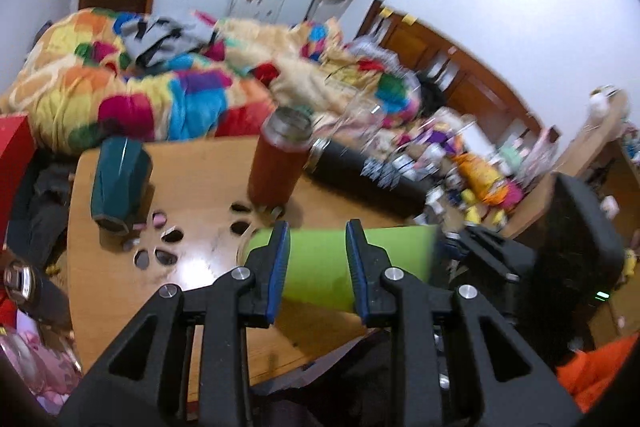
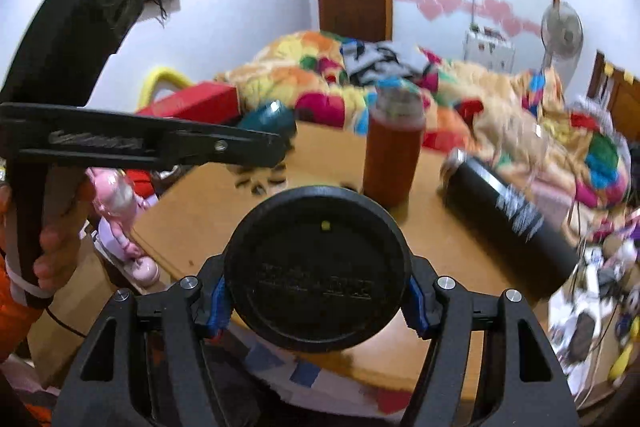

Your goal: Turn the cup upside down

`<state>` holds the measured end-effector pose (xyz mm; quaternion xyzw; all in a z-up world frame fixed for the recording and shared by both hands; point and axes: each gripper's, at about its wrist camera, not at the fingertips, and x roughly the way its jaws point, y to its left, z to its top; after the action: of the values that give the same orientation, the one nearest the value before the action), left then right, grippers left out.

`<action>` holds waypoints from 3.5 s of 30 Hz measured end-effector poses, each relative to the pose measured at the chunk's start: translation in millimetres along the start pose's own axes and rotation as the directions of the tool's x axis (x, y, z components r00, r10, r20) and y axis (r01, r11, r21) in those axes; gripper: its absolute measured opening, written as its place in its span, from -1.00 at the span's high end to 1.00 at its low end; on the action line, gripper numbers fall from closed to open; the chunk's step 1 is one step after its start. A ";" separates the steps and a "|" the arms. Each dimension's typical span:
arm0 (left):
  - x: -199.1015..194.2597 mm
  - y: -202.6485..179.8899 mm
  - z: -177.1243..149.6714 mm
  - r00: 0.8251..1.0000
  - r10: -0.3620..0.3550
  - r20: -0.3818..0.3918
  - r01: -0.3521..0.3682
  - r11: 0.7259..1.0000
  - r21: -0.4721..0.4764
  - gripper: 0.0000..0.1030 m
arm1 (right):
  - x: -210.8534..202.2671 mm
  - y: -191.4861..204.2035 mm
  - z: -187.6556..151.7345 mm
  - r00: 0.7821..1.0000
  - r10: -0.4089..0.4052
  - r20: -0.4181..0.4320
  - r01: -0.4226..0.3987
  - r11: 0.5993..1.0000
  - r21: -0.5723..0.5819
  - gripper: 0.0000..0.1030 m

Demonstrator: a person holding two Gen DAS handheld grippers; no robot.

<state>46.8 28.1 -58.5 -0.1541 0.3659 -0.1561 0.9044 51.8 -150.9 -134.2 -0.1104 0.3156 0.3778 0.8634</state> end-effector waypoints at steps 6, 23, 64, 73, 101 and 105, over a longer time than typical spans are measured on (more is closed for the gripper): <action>-20.7 -4.9 19.1 0.999 -0.025 0.032 0.024 0.999 0.043 0.47 | 5.5 9.5 35.4 0.999 0.017 0.036 -0.015 0.997 -0.075 -0.23; 3.1 29.2 37.2 0.989 0.141 0.044 -0.142 0.990 0.014 0.17 | 55.0 11.3 68.9 0.998 0.048 -0.043 -0.050 0.998 -0.033 -0.23; -93.1 -85.8 -22.9 0.843 0.382 0.378 -0.426 0.904 0.034 -1.00 | -131.7 -19.8 45.0 0.964 -0.155 0.214 0.127 0.982 0.142 -1.00; -91.9 -82.7 -24.1 0.847 0.381 0.372 -0.422 0.906 0.035 -1.00 | -130.4 -18.5 43.2 0.966 -0.156 0.208 0.126 0.981 0.149 -1.00; -85.3 -81.0 -19.5 0.858 0.361 0.365 -0.404 0.913 0.048 -1.00 | -125.3 -25.2 43.4 0.967 -0.158 0.199 0.125 0.977 0.171 -1.00; -84.9 -80.6 -18.9 0.858 0.359 0.367 -0.403 0.914 0.048 -1.00 | -122.9 -25.1 44.2 0.968 -0.156 0.196 0.123 0.978 0.170 -1.00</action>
<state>-38.3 -14.3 12.4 -0.0478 0.2121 0.0337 0.9755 27.0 -221.0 -23.9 -0.0240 0.2436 0.2993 0.9222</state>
